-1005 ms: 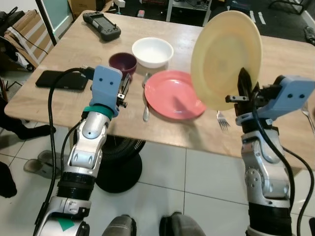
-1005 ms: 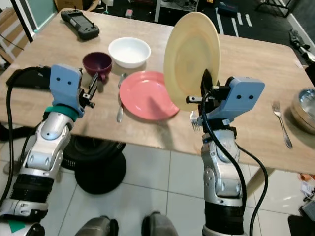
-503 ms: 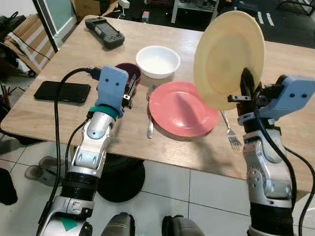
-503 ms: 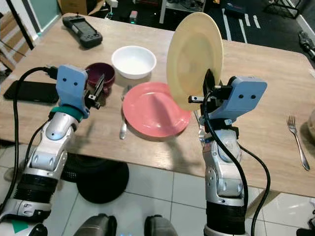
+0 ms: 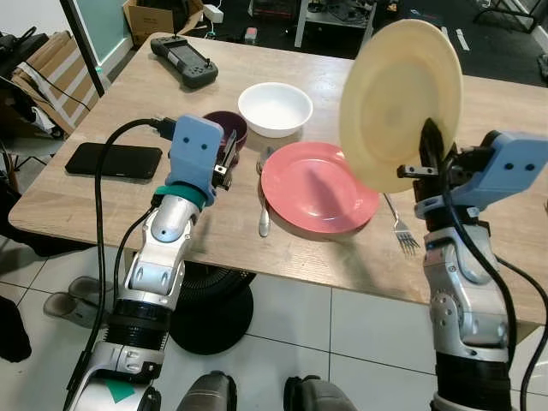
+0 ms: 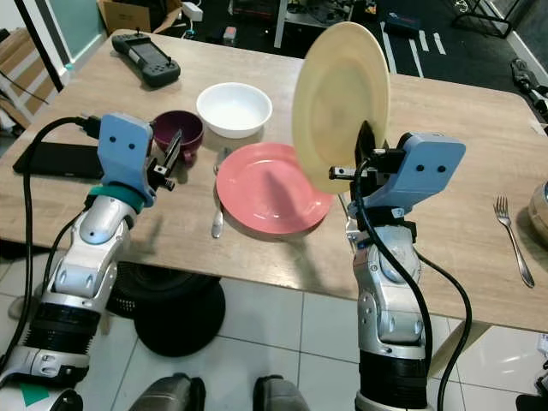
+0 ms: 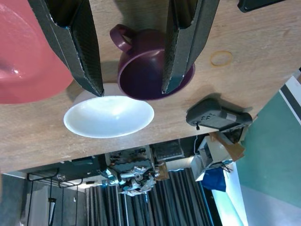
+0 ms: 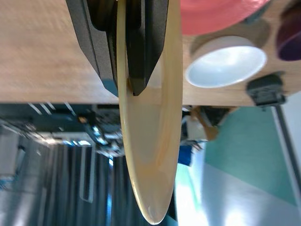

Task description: Setting the table

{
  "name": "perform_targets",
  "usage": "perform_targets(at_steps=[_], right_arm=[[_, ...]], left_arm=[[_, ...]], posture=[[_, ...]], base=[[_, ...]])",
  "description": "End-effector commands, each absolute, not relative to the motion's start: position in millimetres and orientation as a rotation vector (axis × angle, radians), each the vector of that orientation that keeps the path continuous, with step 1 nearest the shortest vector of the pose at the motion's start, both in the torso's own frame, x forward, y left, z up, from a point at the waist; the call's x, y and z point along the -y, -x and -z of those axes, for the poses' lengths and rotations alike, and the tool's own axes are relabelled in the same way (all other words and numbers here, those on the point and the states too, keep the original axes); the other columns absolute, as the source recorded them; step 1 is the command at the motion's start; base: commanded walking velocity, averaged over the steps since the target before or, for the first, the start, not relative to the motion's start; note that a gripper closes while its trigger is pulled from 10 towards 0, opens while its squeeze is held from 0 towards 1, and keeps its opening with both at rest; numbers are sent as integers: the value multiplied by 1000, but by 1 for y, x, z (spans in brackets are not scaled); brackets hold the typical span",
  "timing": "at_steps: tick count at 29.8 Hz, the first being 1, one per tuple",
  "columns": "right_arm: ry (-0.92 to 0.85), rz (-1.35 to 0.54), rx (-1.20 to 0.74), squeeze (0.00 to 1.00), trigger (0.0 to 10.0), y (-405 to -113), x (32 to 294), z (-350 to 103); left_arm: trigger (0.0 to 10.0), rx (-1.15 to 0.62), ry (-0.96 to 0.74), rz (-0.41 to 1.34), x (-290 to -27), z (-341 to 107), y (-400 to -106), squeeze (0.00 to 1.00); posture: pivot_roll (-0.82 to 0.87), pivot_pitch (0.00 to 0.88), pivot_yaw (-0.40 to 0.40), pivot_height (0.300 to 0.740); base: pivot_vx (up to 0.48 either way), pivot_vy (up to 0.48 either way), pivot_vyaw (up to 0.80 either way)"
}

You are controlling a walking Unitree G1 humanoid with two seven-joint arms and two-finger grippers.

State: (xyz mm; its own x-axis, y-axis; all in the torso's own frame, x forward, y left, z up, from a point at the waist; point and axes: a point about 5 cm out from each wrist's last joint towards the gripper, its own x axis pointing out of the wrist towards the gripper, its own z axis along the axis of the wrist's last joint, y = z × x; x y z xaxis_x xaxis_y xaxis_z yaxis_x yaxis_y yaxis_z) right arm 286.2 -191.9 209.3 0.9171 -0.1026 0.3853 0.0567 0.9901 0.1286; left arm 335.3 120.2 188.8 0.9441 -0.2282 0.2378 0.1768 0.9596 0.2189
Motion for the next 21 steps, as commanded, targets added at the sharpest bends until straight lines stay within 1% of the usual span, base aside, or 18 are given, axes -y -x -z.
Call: perform_targets(at_steps=[1,2,3,4,5,7,8,9,10,12,14,17,18,21], right_arm=[[-156,118,359,0,10000,-289,197,-204],[-196,151,329,0,10000,-291,201,-199],[-196,151,329,0,10000,-291,201,-199],[-269,230,286,0,10000,-296,214,-192],[-269,230,286,0,10000,-296,214,-192],[-315,290,268,0,10000,-299,225,-188],[-315,290,268,0,10000,-299,225,-188],[-373,356,249,0,10000,-300,239,-183],[-412,398,236,0,10000,-301,248,-180],[-412,398,236,0,10000,-301,248,-180],[-549,478,206,0,10000,-298,275,-171],[-549,478,206,0,10000,-298,275,-171],[-592,489,203,0,10000,-296,282,-168],[-592,489,203,0,10000,-296,282,-168]], left_arm=[[10000,225,-181,220,-119,-181,-334,0],[10000,222,-182,223,-118,-180,-334,0],[10000,222,-182,223,-118,-180,-334,0],[10000,221,-183,230,-117,-180,-333,0],[10000,221,-183,230,-117,-180,-333,0],[10000,221,-182,234,-116,-180,-332,0],[10000,221,-182,234,-116,-180,-332,0],[10000,220,-182,237,-116,-180,-331,0],[10000,218,-182,238,-115,-180,-331,0],[10000,218,-182,238,-115,-180,-331,0],[10000,214,-184,246,-116,-180,-330,0],[10000,214,-184,246,-116,-180,-330,0],[10000,213,-185,249,-116,-180,-329,0],[10000,213,-185,249,-116,-180,-329,0]], posture=[[36,0,22,740],[39,0,21,740],[39,0,21,740],[45,0,20,740],[45,0,20,740],[45,0,20,740],[45,0,20,740],[50,0,21,740],[50,0,21,740],[50,0,21,740],[59,11,27,740],[59,11,27,740],[59,11,27,740],[59,11,27,740]], base=[[0,0,0],[0,0,0],[0,0,0],[0,0,0],[0,0,0],[0,0,0],[0,0,0],[0,0,0],[0,0,0],[0,0,0],[0,0,0],[0,0,0],[0,0,0],[0,0,0]])
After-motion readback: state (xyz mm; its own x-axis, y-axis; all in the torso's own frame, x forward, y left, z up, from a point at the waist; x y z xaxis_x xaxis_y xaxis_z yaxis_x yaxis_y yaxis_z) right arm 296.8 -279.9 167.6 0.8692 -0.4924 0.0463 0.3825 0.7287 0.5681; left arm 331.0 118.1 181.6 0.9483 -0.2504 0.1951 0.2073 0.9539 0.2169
